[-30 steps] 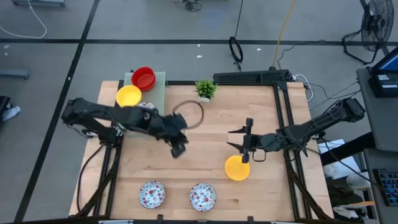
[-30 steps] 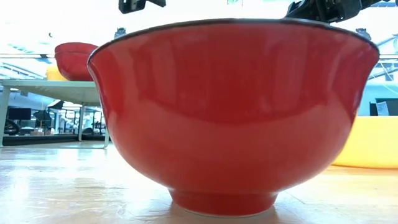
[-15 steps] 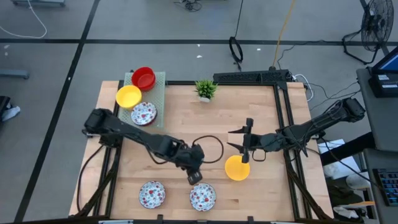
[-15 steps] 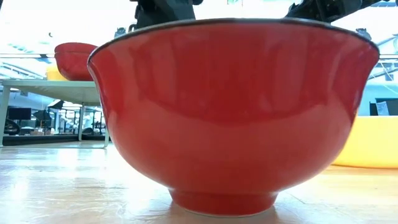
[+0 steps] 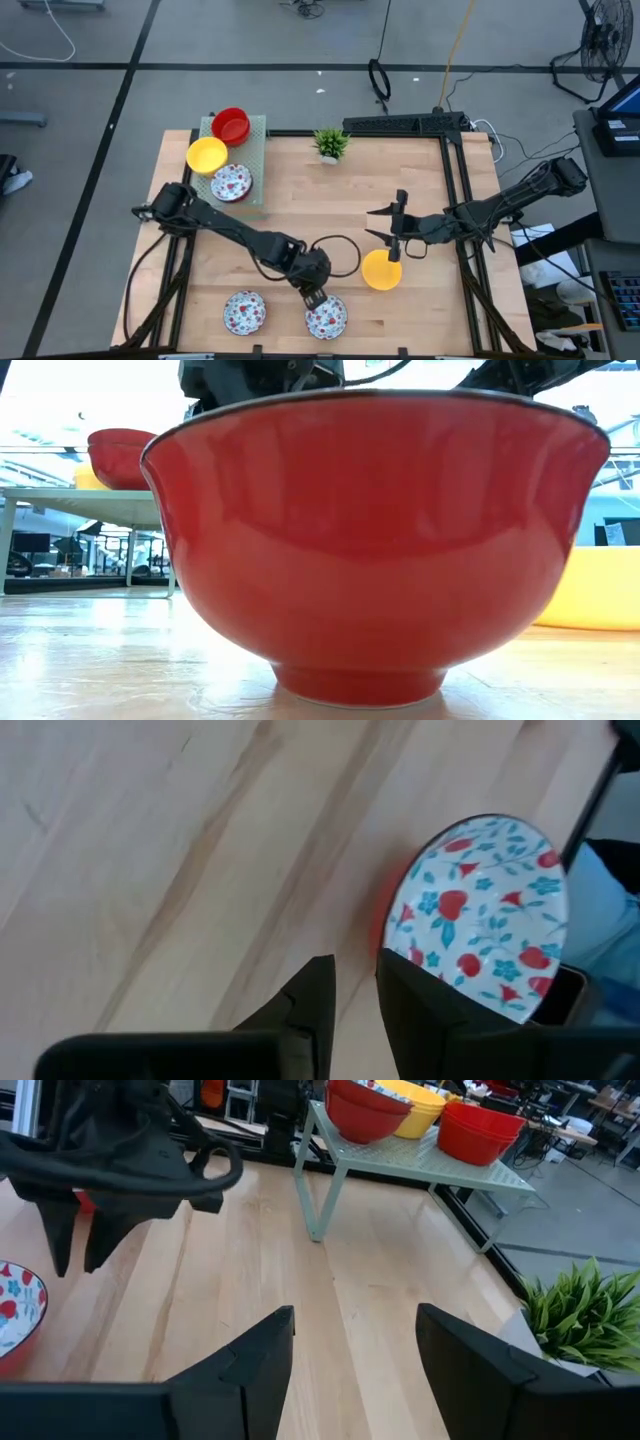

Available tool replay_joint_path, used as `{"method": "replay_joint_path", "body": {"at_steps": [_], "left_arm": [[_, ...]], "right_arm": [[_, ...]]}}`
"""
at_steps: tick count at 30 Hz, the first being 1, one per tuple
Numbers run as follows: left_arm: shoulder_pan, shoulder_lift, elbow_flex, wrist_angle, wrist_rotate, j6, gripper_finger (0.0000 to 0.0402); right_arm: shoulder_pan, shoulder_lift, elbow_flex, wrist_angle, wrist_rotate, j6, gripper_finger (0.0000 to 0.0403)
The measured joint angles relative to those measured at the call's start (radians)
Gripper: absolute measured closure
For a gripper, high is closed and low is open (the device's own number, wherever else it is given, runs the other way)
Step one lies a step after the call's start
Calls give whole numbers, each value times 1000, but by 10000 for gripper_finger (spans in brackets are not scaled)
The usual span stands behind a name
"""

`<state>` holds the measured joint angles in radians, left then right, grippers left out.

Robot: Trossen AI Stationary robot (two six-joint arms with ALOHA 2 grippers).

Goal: Pick & Place Mini bowls
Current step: Stack the red and white bowl on the red and white bowls on the shelf

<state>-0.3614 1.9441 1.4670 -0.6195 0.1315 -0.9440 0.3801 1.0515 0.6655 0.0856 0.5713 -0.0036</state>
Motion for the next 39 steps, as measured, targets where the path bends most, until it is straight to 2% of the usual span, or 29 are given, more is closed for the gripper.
{"method": "replay_joint_path", "body": {"at_steps": [9, 16, 19, 28, 32, 39], "left_arm": [[8, 0, 0, 48, 9, 98, 290], [6, 0, 0, 125, 32, 49, 295], [-7, 0, 0, 147, 33, 55, 273], [-8, 12, 1, 148, -29, 104, 172], [-15, 43, 1, 160, -34, 130, 157], [-29, 89, 1, 121, -50, 192, 156]], "right_arm": [[0, 0, 0, 0, 0, 0, 204], [1, 0, 0, 0, 0, 2, 204], [1, 0, 0, 0, 0, 2, 204], [1, 0, 0, 0, 0, 9, 204], [1, -1, 0, -5, 0, 29, 204], [1, -1, -8, -3, 0, 27, 204]]}}
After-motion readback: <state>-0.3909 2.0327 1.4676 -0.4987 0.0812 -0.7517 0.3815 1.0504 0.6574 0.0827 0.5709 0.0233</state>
